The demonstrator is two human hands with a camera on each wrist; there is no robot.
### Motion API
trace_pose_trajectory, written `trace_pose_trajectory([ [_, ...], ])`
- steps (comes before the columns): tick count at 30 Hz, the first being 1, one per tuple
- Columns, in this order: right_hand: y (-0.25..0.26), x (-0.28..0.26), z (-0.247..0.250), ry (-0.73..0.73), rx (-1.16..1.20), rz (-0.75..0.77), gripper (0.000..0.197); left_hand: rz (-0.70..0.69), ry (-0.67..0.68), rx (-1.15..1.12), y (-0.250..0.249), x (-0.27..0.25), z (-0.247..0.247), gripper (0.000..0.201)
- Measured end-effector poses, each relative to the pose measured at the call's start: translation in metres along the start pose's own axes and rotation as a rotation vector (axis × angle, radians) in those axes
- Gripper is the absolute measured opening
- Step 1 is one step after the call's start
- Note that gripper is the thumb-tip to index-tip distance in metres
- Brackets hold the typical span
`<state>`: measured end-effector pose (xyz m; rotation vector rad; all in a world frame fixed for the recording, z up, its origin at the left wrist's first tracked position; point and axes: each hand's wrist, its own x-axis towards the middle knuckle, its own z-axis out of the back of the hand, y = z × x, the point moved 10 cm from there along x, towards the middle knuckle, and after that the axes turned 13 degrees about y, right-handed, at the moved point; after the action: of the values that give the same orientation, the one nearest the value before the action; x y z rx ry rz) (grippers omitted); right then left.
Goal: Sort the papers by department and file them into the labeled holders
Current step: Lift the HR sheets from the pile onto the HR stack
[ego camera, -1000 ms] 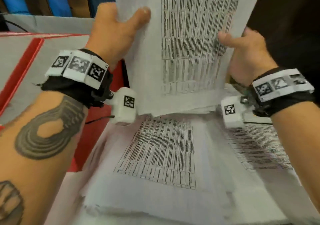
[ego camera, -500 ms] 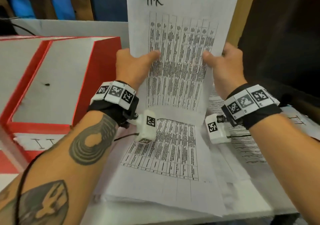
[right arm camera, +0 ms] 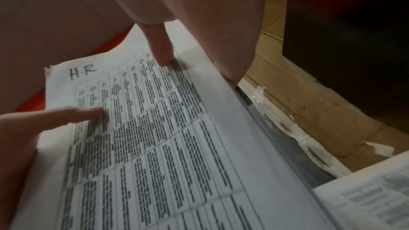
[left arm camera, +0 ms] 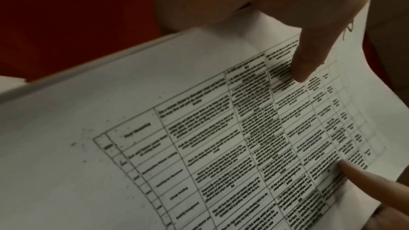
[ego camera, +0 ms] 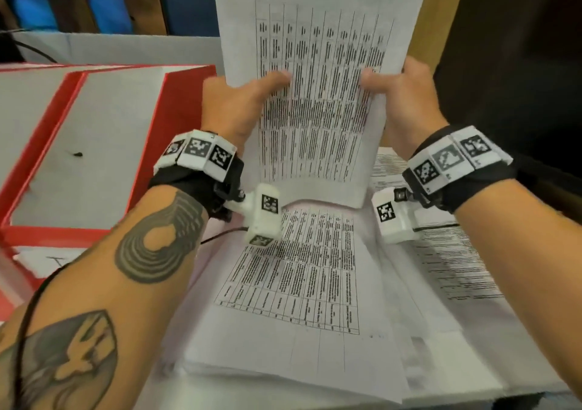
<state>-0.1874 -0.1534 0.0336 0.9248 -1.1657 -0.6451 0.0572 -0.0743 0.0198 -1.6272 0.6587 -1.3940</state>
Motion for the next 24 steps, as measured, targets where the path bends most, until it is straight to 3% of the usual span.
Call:
trace_pose_trajectory([
  [2, -0.025, -0.005, -0.010, 0.065, -0.015, -0.102, 0.037, 0.097, 0.023, 0.046, 0.028, -0.007, 0.000, 0.035],
  [5, -0.050, -0.017, -0.016, 0.072, -0.005, -0.182, 0.041, 0.211, 0.057, 0.099, 0.060, -0.017, -0.003, 0.027],
  [9, -0.037, -0.008, 0.000, -0.040, 0.038, -0.162, 0.039, 0.199, 0.042, 0.140, 0.048, -0.005, 0.007, 0.025],
  [11, -0.038, -0.001, 0.014, -0.121, 0.181, -0.180, 0.041, 0.223, 0.012, 0.153, 0.049, -0.002, 0.015, 0.024],
  [15, -0.062, 0.010, 0.046, -0.239, 0.254, -0.303, 0.033, 0.392, 0.060, -0.097, 0.075, -0.006, 0.004, 0.037],
  [17, -0.081, 0.017, 0.050, -0.213, 0.269, -0.342, 0.028, 0.456, 0.198, -0.210, 0.081, -0.004, -0.026, 0.041],
  [19, -0.092, 0.021, 0.047, -0.198, 0.308, -0.351, 0.011, 0.446, 0.243, -0.253, 0.079, 0.011, -0.051, 0.039],
  [22, -0.094, 0.025, 0.039, -0.058, 0.306, -0.377, 0.014, 0.384, 0.063, -0.017, 0.066, 0.047, -0.050, 0.037],
  [24, -0.098, 0.032, 0.053, 0.089, -0.008, -0.418, 0.020, 0.349, -0.009, 0.230, 0.061, 0.070, -0.041, 0.052],
])
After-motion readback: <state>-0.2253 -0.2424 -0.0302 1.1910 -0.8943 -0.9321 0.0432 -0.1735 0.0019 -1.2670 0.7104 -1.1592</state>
